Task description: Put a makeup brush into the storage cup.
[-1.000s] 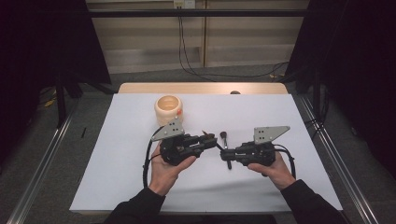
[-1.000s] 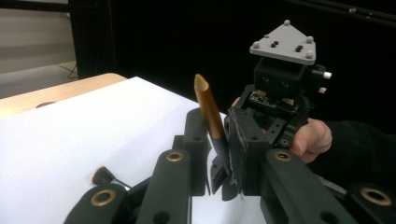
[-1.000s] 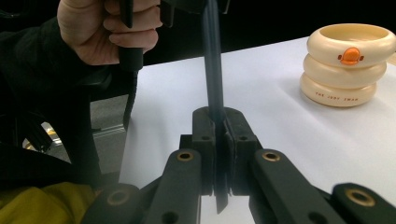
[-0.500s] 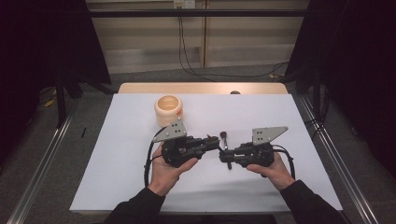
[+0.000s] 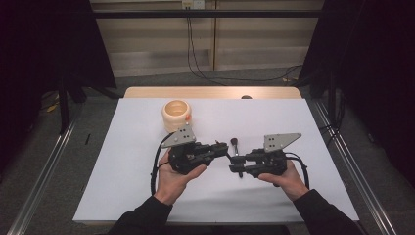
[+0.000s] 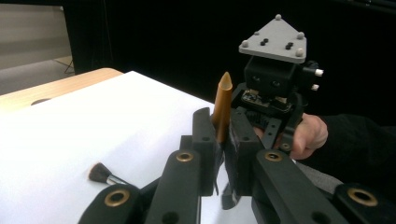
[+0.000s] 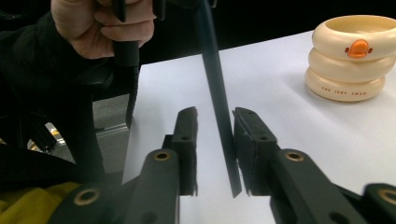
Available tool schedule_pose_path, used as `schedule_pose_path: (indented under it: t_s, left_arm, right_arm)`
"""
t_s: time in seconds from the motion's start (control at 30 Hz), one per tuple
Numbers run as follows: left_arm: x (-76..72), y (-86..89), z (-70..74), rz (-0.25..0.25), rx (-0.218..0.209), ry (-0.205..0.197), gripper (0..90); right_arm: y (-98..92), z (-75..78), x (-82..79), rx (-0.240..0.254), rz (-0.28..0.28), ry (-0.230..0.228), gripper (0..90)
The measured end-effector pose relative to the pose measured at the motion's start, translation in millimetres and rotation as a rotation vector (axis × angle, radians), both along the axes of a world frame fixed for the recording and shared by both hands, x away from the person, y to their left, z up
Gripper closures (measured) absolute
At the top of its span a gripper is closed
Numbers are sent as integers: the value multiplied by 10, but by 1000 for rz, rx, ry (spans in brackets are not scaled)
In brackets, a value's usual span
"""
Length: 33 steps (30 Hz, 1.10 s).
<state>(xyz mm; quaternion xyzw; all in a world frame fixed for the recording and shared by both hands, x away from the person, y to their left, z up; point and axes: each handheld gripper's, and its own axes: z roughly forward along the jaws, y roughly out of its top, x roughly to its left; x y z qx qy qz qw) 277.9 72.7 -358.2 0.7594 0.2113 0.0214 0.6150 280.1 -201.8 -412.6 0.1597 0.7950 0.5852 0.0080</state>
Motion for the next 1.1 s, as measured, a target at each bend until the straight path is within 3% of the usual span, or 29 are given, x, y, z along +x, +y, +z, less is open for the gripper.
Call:
schedule_pose_path:
  t_s: [0.3, 0.53, 0.7, 0.77, 0.83, 0.97, 1.1]
  left_arm:
    - [28, 23, -15, 18, 7, 2, 839]
    - [43, 48, -11, 28, 13, 3, 839]
    - [57, 74, -6, 48, 40, -12, 839]
    - [67, 89, -13, 52, 45, -13, 839]
    - [72, 102, -16, 60, 39, -10, 839]
    - [92, 148, -4, 73, 47, -14, 839]
    - [108, 179, -7, 85, 47, -8, 839]
  right_arm:
    - [-25, 7, 6, 2, -34, 14, 425]
    - [-40, 11, 15, 16, -133, -9, 154]
    - [-46, 11, 18, 39, -185, -17, 13]
    - [-47, 10, 13, 38, -189, -30, 12]
    - [-39, 9, 20, 40, -208, -5, 6]
    - [-52, 9, 20, 42, -223, -4, 3]
    - [-65, 19, 1, 33, -260, -26, 4]
